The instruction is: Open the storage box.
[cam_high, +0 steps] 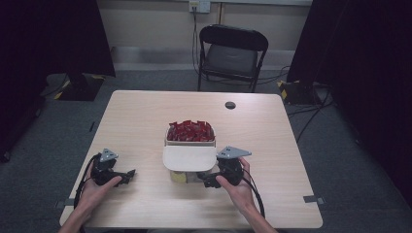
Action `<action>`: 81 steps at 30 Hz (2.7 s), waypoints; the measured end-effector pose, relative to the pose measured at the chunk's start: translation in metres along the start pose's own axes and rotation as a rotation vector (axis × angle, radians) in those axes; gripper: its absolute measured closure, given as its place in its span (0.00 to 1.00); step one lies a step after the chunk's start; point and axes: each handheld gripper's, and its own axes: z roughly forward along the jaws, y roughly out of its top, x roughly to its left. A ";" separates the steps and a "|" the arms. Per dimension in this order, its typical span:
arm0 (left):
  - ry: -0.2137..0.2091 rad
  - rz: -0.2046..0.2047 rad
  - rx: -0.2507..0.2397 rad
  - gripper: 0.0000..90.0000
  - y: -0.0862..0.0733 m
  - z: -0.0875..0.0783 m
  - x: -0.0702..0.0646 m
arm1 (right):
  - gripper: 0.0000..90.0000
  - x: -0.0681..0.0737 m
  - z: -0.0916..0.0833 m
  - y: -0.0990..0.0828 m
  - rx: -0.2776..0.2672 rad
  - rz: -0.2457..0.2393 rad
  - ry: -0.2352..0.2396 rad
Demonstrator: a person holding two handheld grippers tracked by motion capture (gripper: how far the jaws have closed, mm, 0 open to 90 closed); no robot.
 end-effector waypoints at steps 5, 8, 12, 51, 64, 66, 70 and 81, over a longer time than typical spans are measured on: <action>-0.001 0.000 0.000 0.00 0.000 0.000 0.000 | 0.06 -0.001 -0.003 0.003 -0.018 -0.001 -0.003; 0.000 0.000 0.000 0.00 0.000 0.000 0.000 | 0.05 -0.002 -0.002 0.006 -0.022 0.004 -0.001; -0.001 0.000 0.000 0.00 0.000 0.000 0.000 | 0.05 -0.002 -0.002 0.006 -0.020 0.003 0.000; 0.004 -0.002 0.000 0.00 0.000 0.000 0.000 | 0.15 -0.019 -0.009 0.032 -0.072 0.040 -0.032; 0.004 -0.001 0.000 0.00 0.000 0.000 0.000 | 0.15 -0.023 -0.004 0.036 -0.074 0.042 -0.001; 0.004 -0.002 -0.001 0.00 0.000 0.000 0.000 | 0.15 -0.023 -0.004 0.036 -0.075 0.041 0.002; 0.004 -0.001 0.000 0.00 0.000 0.000 0.000 | 0.15 -0.023 -0.003 0.036 -0.083 0.051 0.004; 0.005 -0.004 -0.001 0.00 0.000 0.000 -0.001 | 0.15 -0.025 -0.003 0.039 -0.090 0.054 0.006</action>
